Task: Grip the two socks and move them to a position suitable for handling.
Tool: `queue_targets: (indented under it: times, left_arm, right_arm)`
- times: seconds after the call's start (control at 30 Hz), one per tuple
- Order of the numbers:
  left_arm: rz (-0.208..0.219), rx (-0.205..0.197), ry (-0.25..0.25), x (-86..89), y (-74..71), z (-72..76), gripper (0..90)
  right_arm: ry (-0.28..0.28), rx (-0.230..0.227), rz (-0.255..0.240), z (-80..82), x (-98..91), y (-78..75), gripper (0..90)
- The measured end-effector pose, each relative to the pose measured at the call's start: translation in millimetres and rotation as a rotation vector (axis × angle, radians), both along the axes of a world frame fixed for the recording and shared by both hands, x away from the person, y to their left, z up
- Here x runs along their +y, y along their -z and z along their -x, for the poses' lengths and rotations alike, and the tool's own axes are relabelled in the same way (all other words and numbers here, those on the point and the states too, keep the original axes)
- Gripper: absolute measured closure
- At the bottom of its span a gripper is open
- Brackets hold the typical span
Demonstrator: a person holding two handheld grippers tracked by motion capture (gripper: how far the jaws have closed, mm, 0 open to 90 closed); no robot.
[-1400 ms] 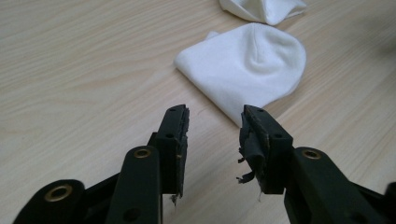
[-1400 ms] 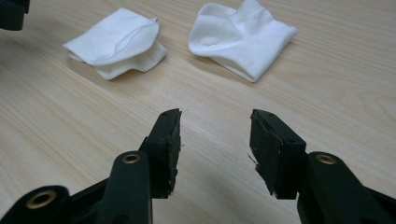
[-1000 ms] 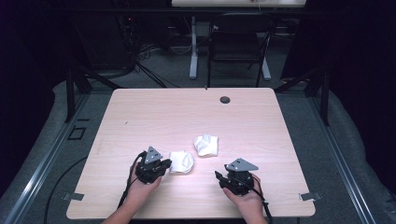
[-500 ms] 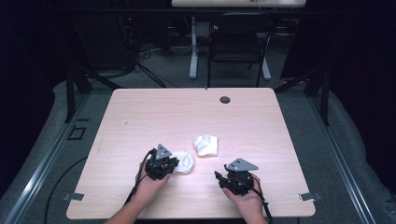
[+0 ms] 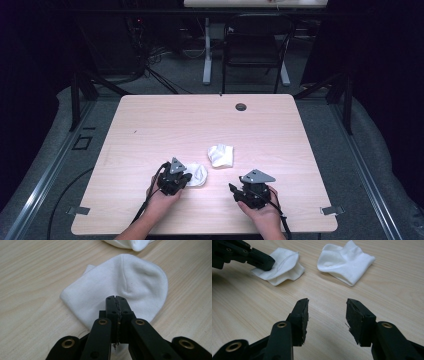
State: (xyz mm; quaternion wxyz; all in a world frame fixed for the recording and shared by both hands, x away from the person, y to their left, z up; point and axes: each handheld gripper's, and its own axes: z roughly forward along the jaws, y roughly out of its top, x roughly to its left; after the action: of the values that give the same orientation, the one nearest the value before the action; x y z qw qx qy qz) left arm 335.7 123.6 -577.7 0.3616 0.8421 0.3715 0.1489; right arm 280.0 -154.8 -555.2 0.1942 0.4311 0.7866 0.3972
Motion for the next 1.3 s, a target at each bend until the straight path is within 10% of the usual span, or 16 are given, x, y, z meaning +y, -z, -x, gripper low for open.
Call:
queue_targets:
  times: [1.3]
  left_arm:
    - [0.03,0.051,0.133,3.6,-0.8,42.4,90.0]
  right_arm:
    - [-0.002,0.001,0.002,-0.5,1.5,0.4,51.9]
